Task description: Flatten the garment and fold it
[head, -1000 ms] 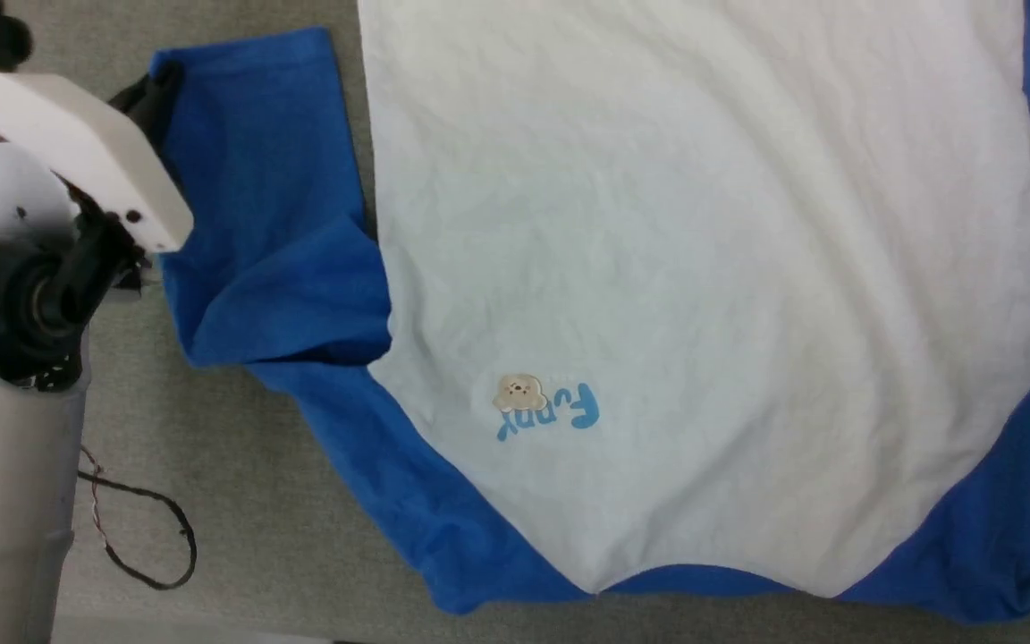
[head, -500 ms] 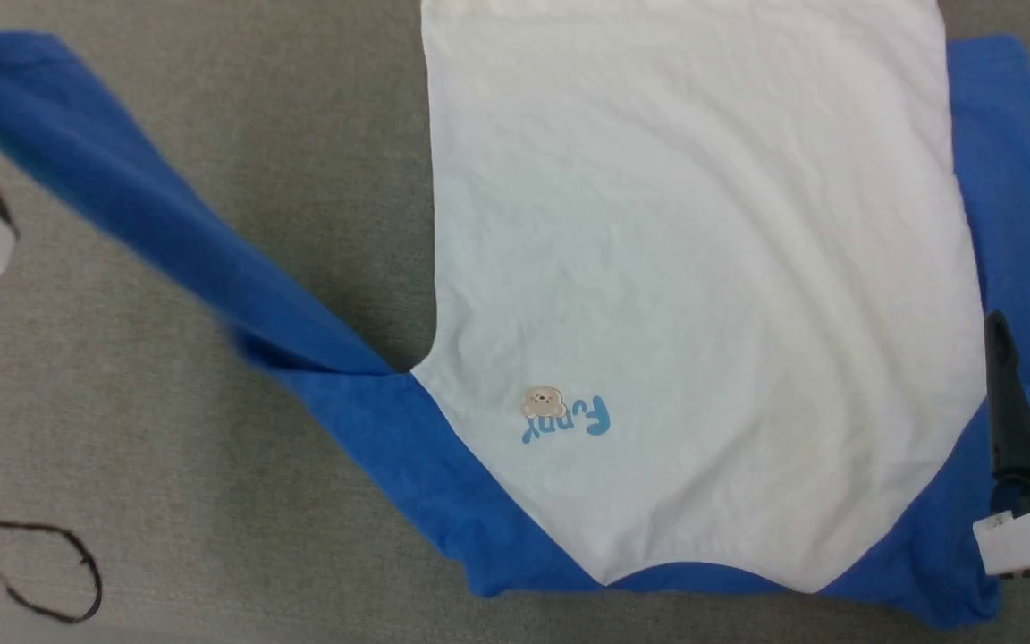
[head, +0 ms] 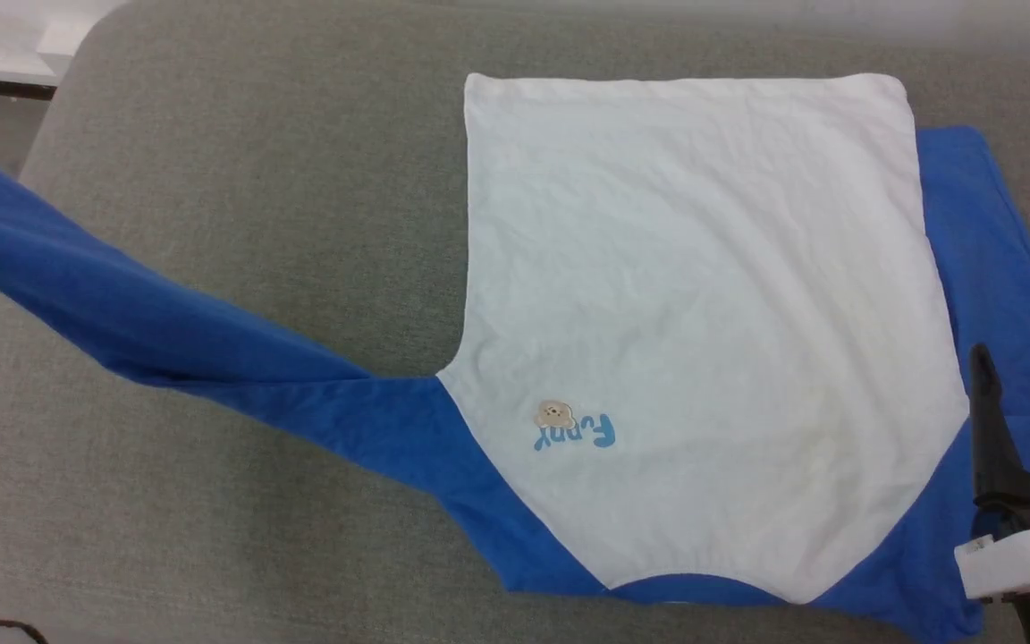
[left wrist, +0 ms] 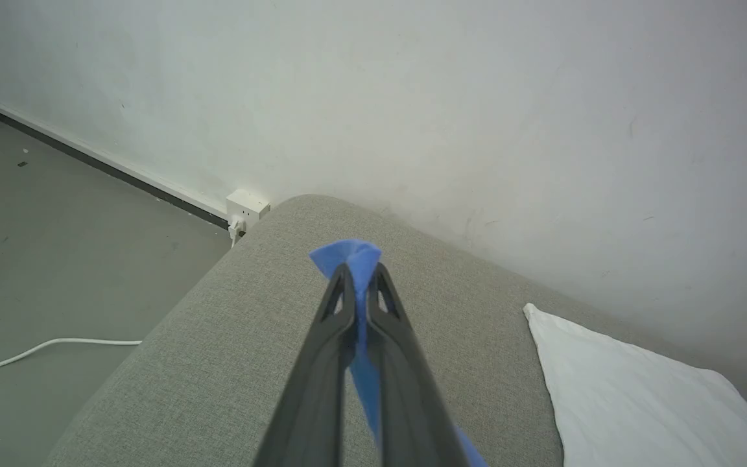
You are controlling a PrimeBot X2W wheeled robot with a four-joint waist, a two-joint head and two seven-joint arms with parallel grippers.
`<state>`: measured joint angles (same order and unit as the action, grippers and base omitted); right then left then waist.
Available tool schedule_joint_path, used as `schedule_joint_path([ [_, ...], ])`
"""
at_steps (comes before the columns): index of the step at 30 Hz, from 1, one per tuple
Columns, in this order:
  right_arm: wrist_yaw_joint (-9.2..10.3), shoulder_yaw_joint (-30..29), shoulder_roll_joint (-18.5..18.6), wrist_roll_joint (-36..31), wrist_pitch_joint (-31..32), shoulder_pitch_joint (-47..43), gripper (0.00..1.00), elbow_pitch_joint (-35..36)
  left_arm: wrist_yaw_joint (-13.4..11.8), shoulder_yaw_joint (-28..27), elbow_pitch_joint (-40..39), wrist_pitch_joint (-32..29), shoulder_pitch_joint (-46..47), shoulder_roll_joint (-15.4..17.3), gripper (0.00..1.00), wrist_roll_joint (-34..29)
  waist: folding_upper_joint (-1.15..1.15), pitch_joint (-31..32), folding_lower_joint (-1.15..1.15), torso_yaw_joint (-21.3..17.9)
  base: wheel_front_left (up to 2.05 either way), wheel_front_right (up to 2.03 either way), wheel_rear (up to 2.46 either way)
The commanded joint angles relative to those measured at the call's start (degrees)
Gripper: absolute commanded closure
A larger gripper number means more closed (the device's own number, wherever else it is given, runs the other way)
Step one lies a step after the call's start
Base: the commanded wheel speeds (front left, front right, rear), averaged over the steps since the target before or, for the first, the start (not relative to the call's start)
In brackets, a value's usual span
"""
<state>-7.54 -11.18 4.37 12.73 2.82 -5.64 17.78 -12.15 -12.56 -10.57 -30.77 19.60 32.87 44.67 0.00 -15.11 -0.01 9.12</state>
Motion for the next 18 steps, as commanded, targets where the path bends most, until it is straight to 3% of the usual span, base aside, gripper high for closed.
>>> schedule_joint_path([
  [1,0.05,-0.1,-0.2,-0.3,-0.3,-0.4,0.0,0.0,0.3,0.0,-0.5,0.1,-0.8,-0.1,1.0,0.4,0.0,0.4,0.01,0.2,0.0,0.0,0.0],
  [7,0.05,-1.3,-0.6,-0.1,-0.4,-0.7,0.0,0.6,1.7,3.2,-4.1,0.3,-1.0,-2.0,1.0,0.8,0.0,1.1,0.01,-0.1,0.0,0.0,0.0],
  [12,0.05,-4.9,-0.7,-0.6,-0.3,0.2,0.0,2.6,1.4,10.0,-9.9,-1.2,2.1,-4.2,1.0,-1.0,0.0,1.3,0.01,-0.4,0.0,0.0,0.0],
  [18,0.05,-9.1,-0.9,-0.2,0.6,1.6,0.0,4.8,-0.6,24.1,-14.8,-3.5,10.4,-12.0,1.0,-5.1,0.0,0.9,0.01,-0.9,0.0,0.0,0.0],
])
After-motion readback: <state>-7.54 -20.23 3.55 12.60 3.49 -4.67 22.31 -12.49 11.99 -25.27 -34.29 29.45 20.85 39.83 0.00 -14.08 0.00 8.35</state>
